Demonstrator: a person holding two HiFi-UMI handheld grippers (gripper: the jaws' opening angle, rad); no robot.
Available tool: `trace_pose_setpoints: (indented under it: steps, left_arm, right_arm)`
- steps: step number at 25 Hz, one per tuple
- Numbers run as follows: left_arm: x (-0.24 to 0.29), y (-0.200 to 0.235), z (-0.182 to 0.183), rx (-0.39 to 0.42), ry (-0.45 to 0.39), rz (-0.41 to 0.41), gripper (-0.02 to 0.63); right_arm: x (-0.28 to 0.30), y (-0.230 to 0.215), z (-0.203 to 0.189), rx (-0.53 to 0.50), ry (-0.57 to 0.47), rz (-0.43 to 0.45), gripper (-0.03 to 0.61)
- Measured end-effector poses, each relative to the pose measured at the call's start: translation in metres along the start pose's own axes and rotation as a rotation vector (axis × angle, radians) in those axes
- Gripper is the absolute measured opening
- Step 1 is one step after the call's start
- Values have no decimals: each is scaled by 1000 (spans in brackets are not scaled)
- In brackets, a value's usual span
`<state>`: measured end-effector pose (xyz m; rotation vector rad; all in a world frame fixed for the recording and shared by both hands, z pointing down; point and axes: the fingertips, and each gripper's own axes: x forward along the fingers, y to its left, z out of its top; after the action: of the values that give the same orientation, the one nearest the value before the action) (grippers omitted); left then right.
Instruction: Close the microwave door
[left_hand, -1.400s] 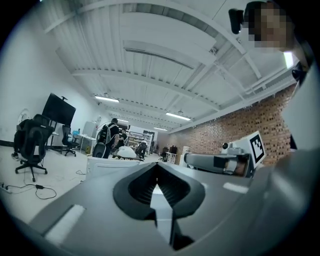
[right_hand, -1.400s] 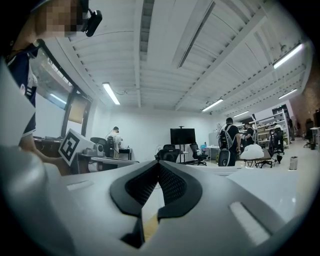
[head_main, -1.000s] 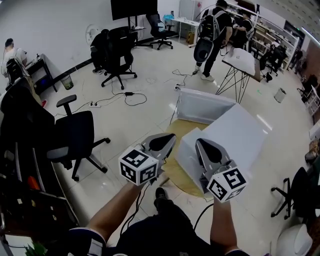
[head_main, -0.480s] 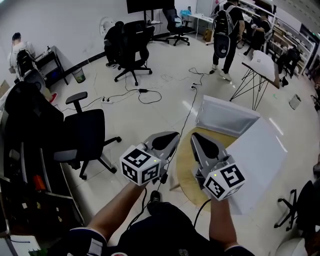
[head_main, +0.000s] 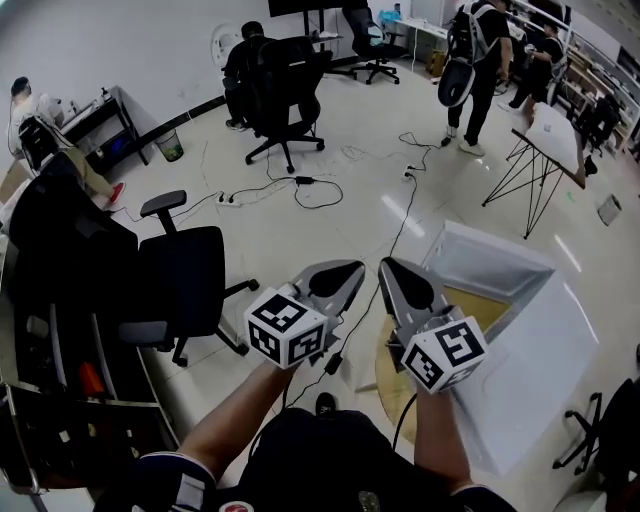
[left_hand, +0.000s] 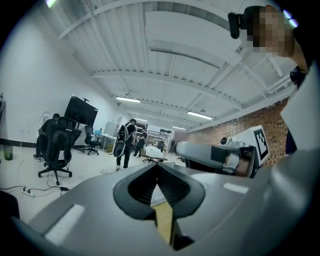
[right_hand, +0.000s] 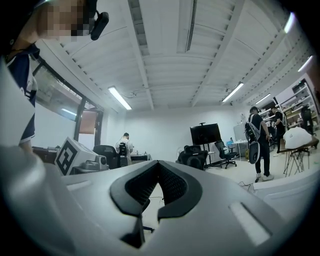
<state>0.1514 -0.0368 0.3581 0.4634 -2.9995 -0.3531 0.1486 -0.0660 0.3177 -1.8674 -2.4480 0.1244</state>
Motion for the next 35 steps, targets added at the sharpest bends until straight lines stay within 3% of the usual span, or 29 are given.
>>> trace_pose_setpoints:
  steps: [12, 27, 35]
  left_arm:
    - [42, 74, 20, 21, 19, -69, 11]
    - [102, 194, 46, 41, 88, -391, 11]
    - [133, 246, 52, 31, 108, -455, 11]
  right_arm:
    - [65, -51, -9, 22, 2, -117, 2]
    - [176, -124, -1, 10, -14, -453, 2]
    - [219, -157, -7, 10, -8, -540, 2]
